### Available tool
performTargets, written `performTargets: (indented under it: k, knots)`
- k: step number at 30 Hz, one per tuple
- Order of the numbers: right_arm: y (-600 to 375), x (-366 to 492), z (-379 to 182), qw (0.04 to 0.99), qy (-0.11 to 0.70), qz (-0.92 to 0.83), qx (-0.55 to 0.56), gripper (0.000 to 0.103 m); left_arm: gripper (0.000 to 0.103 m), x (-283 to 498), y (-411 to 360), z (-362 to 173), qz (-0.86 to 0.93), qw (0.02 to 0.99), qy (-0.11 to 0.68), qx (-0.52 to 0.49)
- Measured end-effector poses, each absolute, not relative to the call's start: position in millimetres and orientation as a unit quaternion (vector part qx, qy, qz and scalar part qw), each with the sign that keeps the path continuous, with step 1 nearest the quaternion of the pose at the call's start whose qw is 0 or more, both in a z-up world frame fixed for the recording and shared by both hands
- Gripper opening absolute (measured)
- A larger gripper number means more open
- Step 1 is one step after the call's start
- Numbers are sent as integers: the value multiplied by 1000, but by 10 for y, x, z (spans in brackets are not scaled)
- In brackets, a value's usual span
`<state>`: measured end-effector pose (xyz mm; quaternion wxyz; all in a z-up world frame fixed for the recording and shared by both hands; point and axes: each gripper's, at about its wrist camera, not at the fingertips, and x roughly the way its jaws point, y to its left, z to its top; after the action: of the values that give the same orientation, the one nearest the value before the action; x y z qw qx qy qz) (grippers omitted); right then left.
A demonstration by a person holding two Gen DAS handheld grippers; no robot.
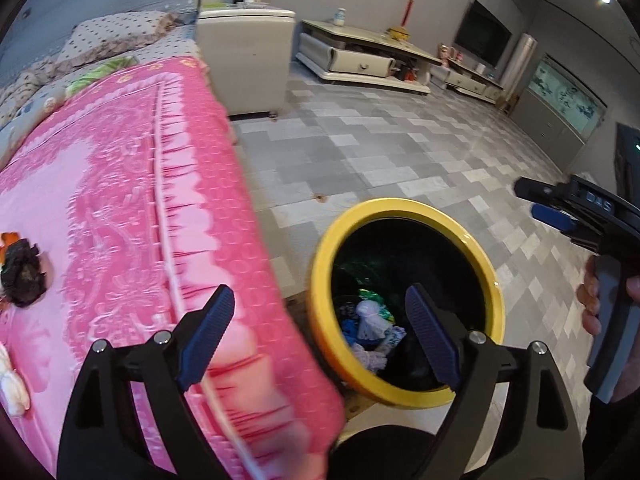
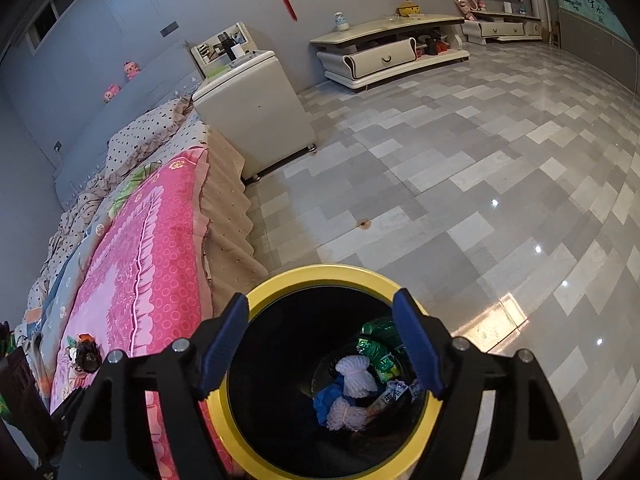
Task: Collect trash
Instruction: 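Move both tools back over the bed toward the tissue and black bag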
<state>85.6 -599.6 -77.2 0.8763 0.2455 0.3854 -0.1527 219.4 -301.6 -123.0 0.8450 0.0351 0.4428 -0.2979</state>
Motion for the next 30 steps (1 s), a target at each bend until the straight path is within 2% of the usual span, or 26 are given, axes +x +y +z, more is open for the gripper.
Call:
performTargets:
  k: [17, 30]
  knots:
    - [-4796, 1374, -396, 896, 407, -39, 175, 71, 83, 2391, -1298, -1056, -161, 894, 419, 3]
    - [-3572, 2068, -382, 881, 447, 76, 136, 71, 83, 2375, -234, -1172, -79, 901, 425, -34]
